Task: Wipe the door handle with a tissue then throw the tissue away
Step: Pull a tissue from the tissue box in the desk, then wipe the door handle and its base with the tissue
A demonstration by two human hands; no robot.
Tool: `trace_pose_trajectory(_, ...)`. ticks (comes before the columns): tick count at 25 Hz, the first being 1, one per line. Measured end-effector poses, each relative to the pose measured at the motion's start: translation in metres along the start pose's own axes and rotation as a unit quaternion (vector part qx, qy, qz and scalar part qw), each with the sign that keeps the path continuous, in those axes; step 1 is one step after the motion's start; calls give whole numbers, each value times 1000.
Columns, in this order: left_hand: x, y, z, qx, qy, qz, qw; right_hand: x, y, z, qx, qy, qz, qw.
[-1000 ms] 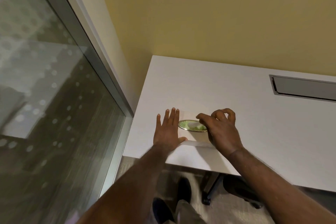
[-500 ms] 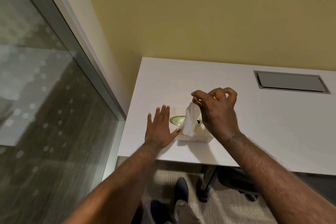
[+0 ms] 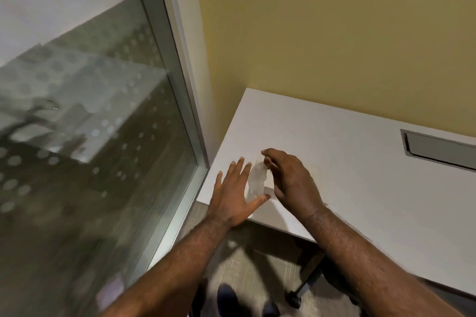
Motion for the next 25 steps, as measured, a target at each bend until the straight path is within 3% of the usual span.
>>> trace_pose_trajectory(3, -10, 3, 17, -58, 48, 14, 997, 10, -18, 4, -42, -20, -72, 996)
trace_pose_trajectory(8, -12, 6, 68, -134, 135, 122, 974, 31, -15, 27, -89, -76, -61, 991)
trace_pose_trajectory(10, -12, 9, 96, -162, 160, 201, 953, 43, -15, 46, -148, -105, -45, 982)
trace_pose_trajectory(16, -7, 0, 197, -194, 189, 272, 924, 88, -45, 102, -288, -141, -6, 947)
trace_pose_trajectory(21, -13, -3, 288, -261, 248, 433, 826, 123, -110, 135, -395, -85, -71, 912)
trace_pose_trajectory(25, -20, -7, 376, -278, 297, 473, 781, 147, -170, 177, -448, -100, -120, 880)
Point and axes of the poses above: each hand's wrist, its own z-axis away from the middle knuckle, its own x-axis out of the palm, y = z × x, the point moved 1 cm from there along -z, towards the middle knuckle, and after that the axes turned 3 degrees about -y, right-handed, at the moved point
